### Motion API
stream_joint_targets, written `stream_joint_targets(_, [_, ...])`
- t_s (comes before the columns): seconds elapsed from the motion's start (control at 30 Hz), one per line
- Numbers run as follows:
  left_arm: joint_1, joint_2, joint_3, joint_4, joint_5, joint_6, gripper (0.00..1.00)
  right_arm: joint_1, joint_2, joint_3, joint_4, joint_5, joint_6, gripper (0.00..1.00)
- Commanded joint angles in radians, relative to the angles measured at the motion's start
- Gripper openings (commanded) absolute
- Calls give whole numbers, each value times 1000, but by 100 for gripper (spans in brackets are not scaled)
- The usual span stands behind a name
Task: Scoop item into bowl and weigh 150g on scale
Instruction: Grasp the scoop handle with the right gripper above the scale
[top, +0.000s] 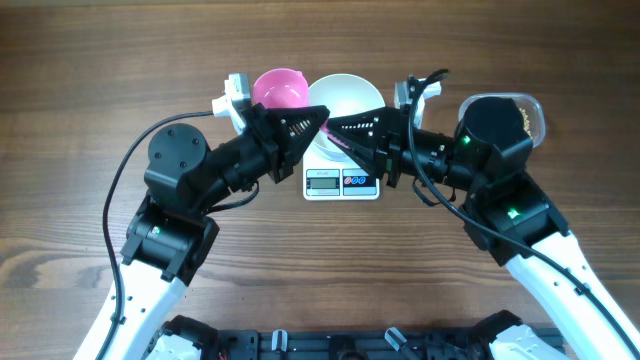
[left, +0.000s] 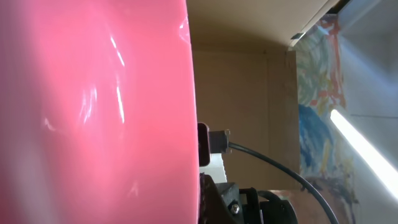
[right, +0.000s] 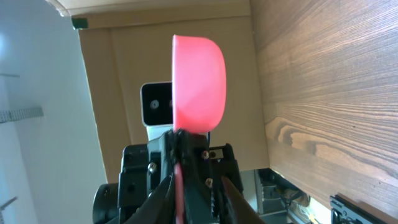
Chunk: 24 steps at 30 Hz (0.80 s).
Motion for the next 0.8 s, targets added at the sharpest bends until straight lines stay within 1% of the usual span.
stream_joint_targets(0.0, [-5,1,11,3,19,51,4,5,5,8,5,14,0,20])
stream_joint_targets(0.2, [-3,1,11,0,16,50,4,5,5,8,6,2,1,20])
stream_joint_targets(0.27, [2,1,11,0,8,50,4,5,5,8,5,-6,0,26])
stream_joint_targets(0.4, [20,1,11,-1,9,50,4,5,5,8,5,-13,-1,29])
stream_joint_targets(0.53, [27,1,11,-19,9,46,4,5,5,8,6,-16,0,29])
stream_joint_targets(0.63, [27,1,11,-39,8,46,4,2,5,8,8,-16,0,22])
stream_joint_targets(0.77, [27,1,11,-38,8,46,4,-3,5,8,14,-16,0,22])
